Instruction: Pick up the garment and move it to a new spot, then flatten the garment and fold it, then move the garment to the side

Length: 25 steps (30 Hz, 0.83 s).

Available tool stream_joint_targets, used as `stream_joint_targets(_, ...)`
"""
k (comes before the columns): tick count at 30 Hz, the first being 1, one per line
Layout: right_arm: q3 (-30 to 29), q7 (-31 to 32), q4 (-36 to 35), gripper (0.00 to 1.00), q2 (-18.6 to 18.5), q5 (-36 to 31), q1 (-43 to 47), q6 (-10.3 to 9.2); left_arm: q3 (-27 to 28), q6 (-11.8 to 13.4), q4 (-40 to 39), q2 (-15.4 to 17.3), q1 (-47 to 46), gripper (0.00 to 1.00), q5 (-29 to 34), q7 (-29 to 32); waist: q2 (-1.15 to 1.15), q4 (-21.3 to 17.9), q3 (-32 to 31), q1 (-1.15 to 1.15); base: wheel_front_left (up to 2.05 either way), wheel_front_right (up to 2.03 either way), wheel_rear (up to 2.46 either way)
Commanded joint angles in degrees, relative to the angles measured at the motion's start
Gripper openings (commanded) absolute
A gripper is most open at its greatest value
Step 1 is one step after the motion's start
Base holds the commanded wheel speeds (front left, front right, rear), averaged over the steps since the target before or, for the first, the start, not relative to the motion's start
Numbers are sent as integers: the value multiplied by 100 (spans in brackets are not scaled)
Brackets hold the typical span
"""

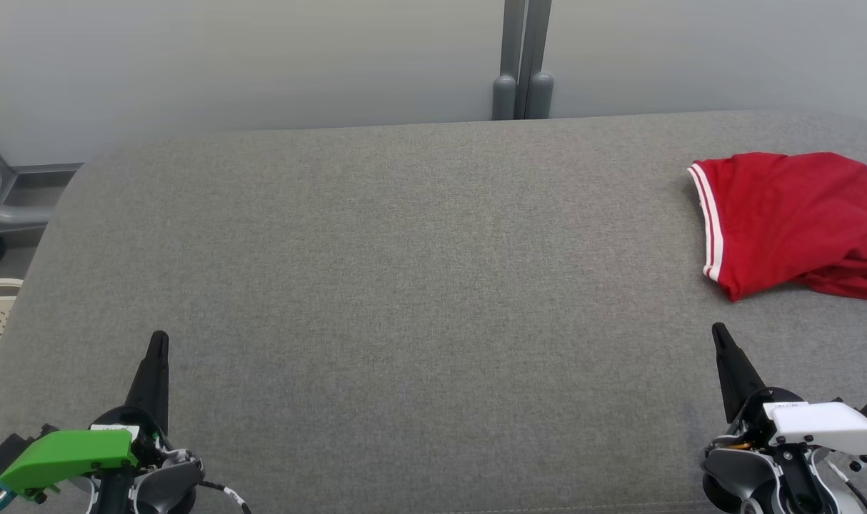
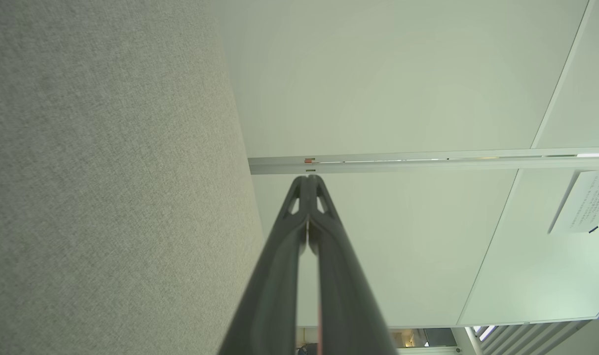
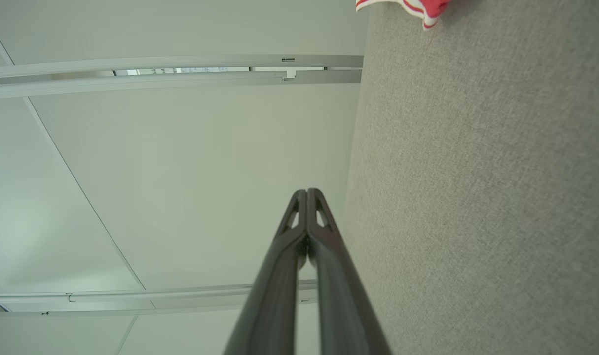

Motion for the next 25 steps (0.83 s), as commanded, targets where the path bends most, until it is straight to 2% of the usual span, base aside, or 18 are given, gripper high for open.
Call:
stream_joint_targets(1,5,29,-25,0,-24,34,-49,2,6,-26,-11,5,-71,0,2,9,0,0,0,0,0,0,0)
stream_joint_targets(25,5,29,-25,0,-24,33,-49,2,6,-26,-11,5,-71,0,1,9,0,0,0,0,0,0,0)
